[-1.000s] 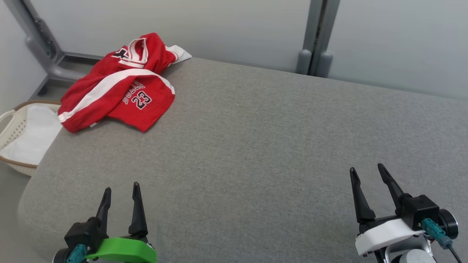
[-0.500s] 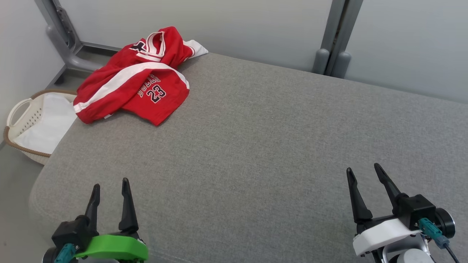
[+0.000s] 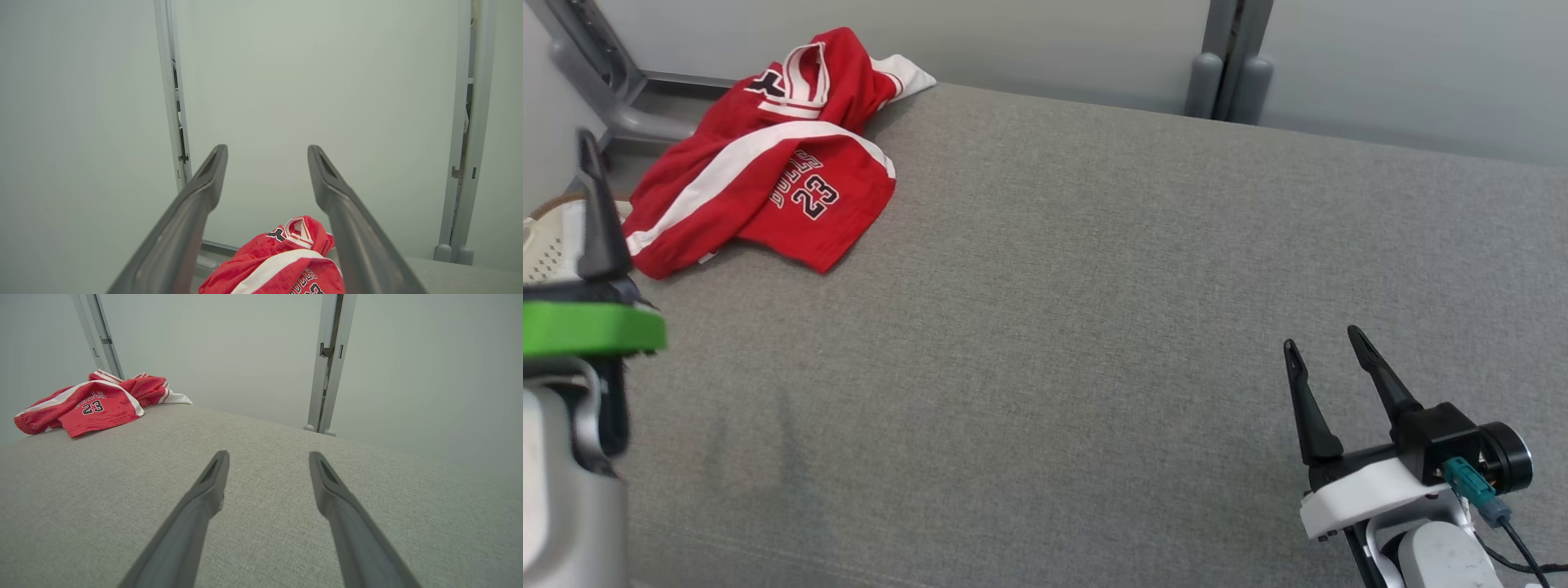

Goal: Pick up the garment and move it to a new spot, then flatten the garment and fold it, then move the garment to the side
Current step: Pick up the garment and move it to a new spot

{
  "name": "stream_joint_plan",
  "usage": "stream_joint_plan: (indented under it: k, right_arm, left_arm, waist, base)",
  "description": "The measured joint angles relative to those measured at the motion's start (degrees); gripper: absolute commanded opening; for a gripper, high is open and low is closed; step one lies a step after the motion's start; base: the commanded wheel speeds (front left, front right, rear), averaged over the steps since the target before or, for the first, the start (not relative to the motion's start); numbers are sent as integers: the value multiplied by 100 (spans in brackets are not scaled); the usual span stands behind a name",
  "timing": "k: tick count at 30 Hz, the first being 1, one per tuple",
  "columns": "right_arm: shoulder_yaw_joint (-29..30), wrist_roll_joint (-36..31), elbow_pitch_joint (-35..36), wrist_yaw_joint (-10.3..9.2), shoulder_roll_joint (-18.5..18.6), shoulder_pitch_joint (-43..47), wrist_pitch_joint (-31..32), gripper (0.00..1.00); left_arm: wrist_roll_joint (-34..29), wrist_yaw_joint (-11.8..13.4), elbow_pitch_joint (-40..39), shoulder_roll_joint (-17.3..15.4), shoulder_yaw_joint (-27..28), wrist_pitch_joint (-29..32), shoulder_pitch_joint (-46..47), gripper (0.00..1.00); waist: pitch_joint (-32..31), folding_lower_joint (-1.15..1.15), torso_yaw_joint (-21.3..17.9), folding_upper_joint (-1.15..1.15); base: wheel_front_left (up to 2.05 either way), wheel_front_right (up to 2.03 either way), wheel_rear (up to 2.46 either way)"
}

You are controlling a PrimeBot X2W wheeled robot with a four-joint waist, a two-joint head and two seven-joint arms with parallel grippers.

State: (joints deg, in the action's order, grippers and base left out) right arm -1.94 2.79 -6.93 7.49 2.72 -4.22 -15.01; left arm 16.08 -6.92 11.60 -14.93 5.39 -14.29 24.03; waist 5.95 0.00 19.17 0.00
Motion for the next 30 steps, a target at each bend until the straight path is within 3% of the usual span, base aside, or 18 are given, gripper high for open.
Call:
stream_joint_plan:
  k: [4,8,21,30]
  right_arm:
    - [-122,-172,42,0,0,-130,0,100]
    - [-192,-346,109,1,0,-305,0,100]
    - [-221,-542,292,2,2,-709,0,100]
    - [-103,-619,436,2,3,-733,0,100]
  left_arm:
    - [146,-21,432,-530,23,204,878,100]
    - [415,-36,942,-789,-83,396,1477,100]
    - [1575,-46,3078,-964,-1141,1278,2056,100]
    - [2201,-47,3752,-1126,-1774,1560,2220,100]
  waist:
    - [203,0,-158,0]
    - [493,0,-313,0]
    - [1499,0,-904,0]
    - [2001,0,-1208,0]
  base:
    - [0,0,0]
    - [0,0,0]
    - [0,0,0]
    - [0,0,0]
